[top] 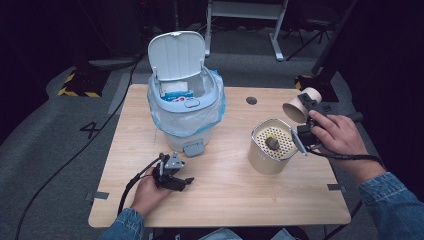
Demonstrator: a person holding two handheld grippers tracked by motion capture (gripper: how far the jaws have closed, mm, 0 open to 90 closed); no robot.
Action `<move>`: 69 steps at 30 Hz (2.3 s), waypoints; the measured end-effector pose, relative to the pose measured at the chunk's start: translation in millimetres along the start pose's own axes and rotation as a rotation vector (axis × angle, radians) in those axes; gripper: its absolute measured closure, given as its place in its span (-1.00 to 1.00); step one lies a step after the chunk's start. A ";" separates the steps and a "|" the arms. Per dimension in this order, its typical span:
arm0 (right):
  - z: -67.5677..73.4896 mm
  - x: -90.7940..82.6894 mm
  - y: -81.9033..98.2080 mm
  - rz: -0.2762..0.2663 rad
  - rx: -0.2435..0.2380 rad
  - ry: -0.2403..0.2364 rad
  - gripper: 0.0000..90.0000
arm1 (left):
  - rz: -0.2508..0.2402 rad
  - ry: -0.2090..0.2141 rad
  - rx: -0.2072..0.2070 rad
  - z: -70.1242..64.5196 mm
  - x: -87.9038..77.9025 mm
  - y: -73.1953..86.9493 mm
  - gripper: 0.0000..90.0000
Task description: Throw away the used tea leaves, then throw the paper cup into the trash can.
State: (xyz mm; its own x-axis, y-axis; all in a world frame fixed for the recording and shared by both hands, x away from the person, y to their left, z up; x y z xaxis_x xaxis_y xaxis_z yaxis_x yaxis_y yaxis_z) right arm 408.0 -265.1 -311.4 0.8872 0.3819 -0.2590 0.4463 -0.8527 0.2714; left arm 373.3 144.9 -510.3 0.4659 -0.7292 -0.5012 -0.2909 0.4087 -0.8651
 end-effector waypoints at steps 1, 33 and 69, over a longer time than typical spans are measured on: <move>-1.5 -0.6 2.6 -0.020 0.066 -0.011 -0.22 | 0.000 0.001 0.000 0.1 0.0 0.0 -0.35; 10.5 1.6 54.5 -0.537 1.509 -0.288 -0.26 | 0.000 -0.001 0.000 0.0 -0.2 0.2 -0.35; -47.6 23.9 47.9 -0.682 1.471 -0.346 -0.28 | 0.000 -0.007 -0.005 -0.1 -0.7 0.5 -0.35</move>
State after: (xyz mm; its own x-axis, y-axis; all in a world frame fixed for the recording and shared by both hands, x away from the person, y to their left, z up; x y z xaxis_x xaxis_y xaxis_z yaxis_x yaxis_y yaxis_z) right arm 456.2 -279.9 -260.4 0.4314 0.8821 -0.1893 0.0532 -0.2344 -0.9707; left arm 372.7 145.5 -510.5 0.4716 -0.7257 -0.5009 -0.2945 0.4058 -0.8652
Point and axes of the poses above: each handheld gripper's, and its own axes: x roughly forward along the jaws, y roughly out of its underside, z roughly to its left, the point moved 1 cm from there along x, roughly forward along the jaws, and after that the axes turned 15 degrees about -z, right-handed, at the moved point
